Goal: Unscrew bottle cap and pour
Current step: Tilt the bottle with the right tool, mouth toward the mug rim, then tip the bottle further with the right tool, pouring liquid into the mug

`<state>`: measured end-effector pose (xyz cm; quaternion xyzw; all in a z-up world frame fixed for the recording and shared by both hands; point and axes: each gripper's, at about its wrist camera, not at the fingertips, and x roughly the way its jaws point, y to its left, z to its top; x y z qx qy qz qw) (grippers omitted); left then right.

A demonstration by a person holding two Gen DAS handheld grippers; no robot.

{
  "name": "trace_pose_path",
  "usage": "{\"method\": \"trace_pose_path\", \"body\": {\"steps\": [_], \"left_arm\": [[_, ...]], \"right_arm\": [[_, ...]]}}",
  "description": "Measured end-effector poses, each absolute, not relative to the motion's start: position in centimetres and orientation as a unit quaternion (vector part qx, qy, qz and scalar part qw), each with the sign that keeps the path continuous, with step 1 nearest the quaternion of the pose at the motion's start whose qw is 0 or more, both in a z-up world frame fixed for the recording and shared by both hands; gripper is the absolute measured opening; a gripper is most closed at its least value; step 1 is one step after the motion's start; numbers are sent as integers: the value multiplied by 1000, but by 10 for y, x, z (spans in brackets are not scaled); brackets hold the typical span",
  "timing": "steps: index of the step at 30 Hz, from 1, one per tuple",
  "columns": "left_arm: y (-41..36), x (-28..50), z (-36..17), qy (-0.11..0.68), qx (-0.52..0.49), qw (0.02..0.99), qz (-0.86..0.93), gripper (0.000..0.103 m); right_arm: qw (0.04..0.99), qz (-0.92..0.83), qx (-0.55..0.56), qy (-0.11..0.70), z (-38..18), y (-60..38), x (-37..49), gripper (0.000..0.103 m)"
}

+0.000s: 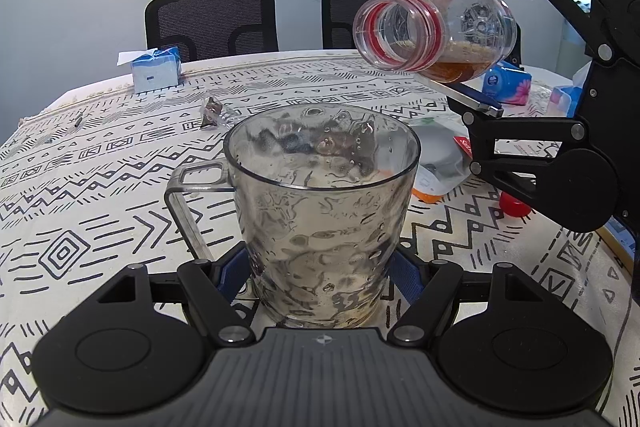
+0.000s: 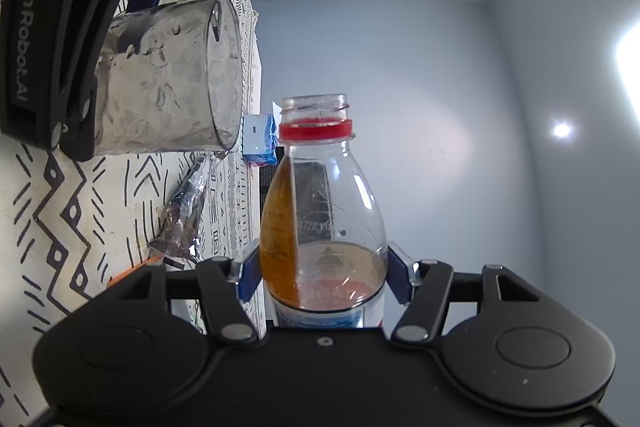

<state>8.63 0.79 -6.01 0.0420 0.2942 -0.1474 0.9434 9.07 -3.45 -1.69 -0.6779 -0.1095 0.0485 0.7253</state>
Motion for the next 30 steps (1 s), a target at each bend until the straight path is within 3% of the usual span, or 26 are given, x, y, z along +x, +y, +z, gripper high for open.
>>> {"method": "trace_pose_path", "body": {"steps": [30], "left_arm": [[7,86,-59,294,44,943,-148,71]], "right_arm": [[707,47,-697,-106,-30,-68,35,65]]}}
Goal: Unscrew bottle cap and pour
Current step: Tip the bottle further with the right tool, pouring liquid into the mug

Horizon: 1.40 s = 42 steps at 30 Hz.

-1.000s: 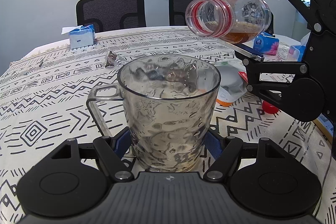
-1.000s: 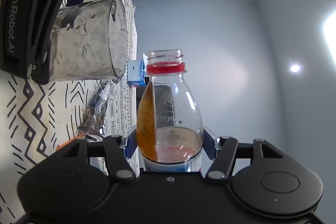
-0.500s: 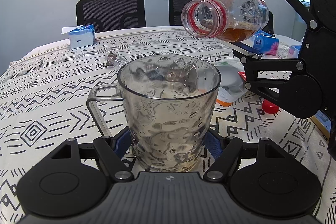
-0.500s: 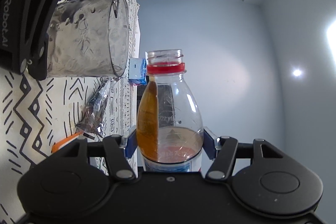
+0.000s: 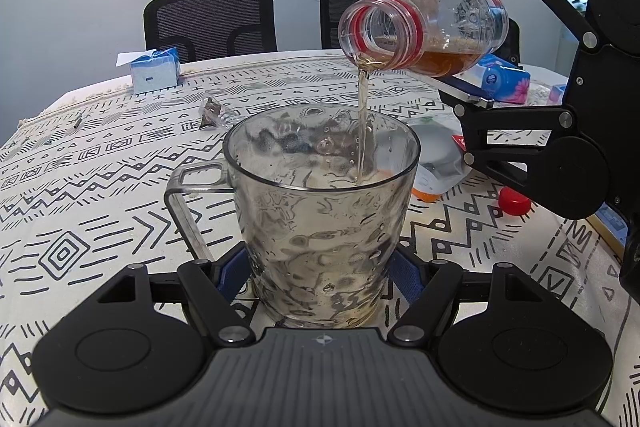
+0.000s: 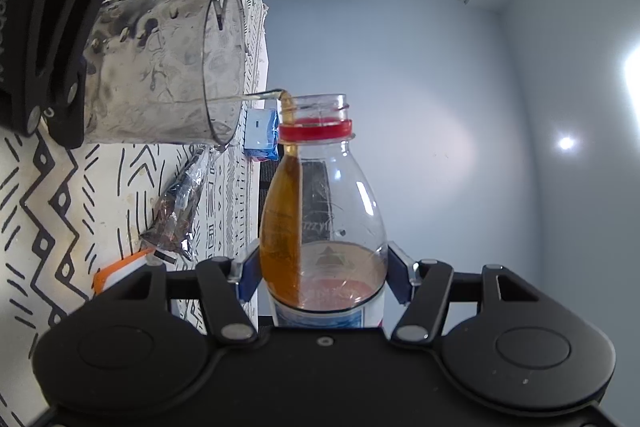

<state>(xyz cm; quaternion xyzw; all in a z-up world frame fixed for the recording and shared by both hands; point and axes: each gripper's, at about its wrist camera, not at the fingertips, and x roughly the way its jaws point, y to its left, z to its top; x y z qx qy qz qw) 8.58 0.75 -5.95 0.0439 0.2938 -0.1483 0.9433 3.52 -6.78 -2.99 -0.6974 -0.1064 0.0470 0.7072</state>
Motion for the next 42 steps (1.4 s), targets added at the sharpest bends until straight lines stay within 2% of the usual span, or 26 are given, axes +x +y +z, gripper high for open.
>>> {"method": "trace_pose_path", "body": {"steps": [42], "left_arm": [[5,85,-60,292,50,943,-151,71]], "right_arm": [[695,44,-709,-106,-60,-77,67,65]]}}
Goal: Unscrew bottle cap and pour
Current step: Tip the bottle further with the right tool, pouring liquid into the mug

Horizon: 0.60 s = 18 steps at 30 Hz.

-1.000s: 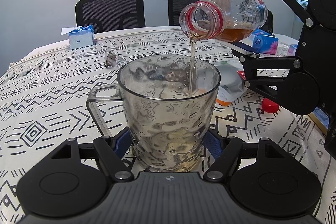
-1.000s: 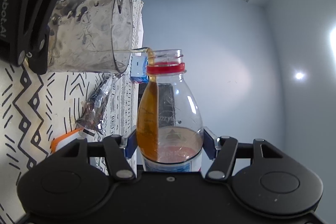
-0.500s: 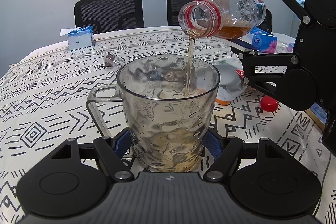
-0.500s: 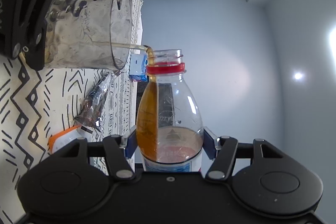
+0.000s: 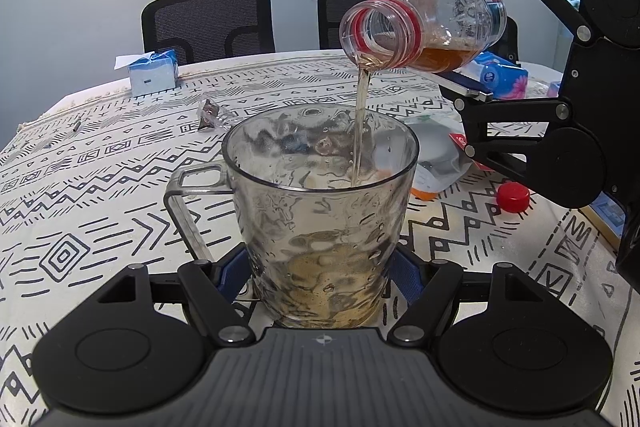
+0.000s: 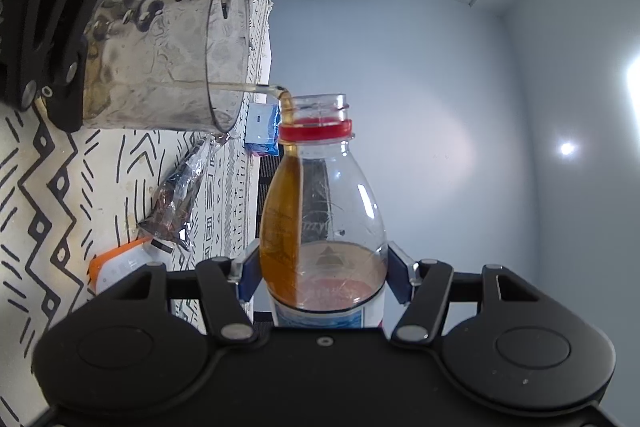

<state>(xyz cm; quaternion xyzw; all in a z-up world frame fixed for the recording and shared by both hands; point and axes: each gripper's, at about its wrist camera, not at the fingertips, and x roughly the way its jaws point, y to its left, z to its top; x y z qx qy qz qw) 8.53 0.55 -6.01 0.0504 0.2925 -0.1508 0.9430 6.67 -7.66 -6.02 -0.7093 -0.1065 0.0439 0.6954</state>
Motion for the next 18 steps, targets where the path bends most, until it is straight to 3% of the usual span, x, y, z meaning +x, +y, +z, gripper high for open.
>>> {"method": "trace_pose_path", "body": {"steps": [18], "left_arm": [[6,86,-60,293,50,942,-154,71]], "right_arm": [[691,44,-714,-106,-60,-78,63,65]]}}
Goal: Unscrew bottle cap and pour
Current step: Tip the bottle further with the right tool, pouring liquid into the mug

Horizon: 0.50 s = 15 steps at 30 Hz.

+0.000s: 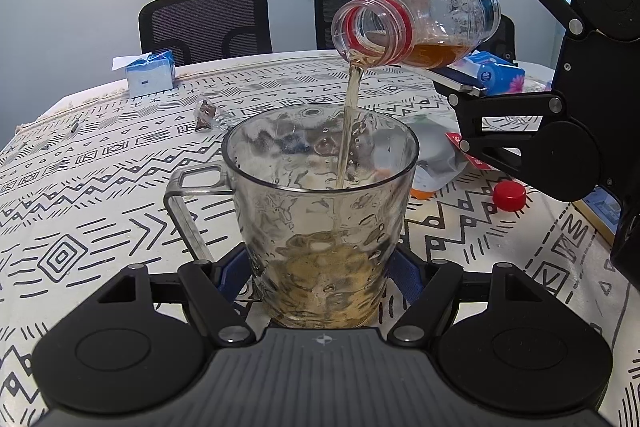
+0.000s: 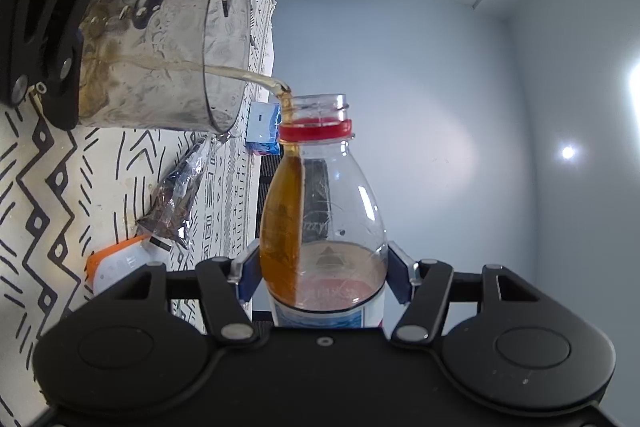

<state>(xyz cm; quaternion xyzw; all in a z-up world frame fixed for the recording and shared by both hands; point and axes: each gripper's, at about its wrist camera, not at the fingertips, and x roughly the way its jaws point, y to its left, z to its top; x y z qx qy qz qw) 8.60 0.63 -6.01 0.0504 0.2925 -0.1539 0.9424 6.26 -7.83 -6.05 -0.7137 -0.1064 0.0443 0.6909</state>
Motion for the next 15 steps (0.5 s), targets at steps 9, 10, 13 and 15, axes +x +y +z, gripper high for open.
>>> {"method": "trace_pose_path", "body": {"steps": [9,10,13,15], "left_arm": [[5,87,-61,292,52,942,-156,71],[4,87,-61,292,52,942,-156,71],[4,87,-61,292,52,942,-157,71],[3,87,-61,292,54,942,-158,71]], "right_arm": [[693,43,-712,-107,-58,-79,59,65],[692,43,-712,-108,-58,-79,59,65],[690,43,-714,-108,-59,-80,58,65],[687,43,-717,-109,-60,-80,57,65]]}}
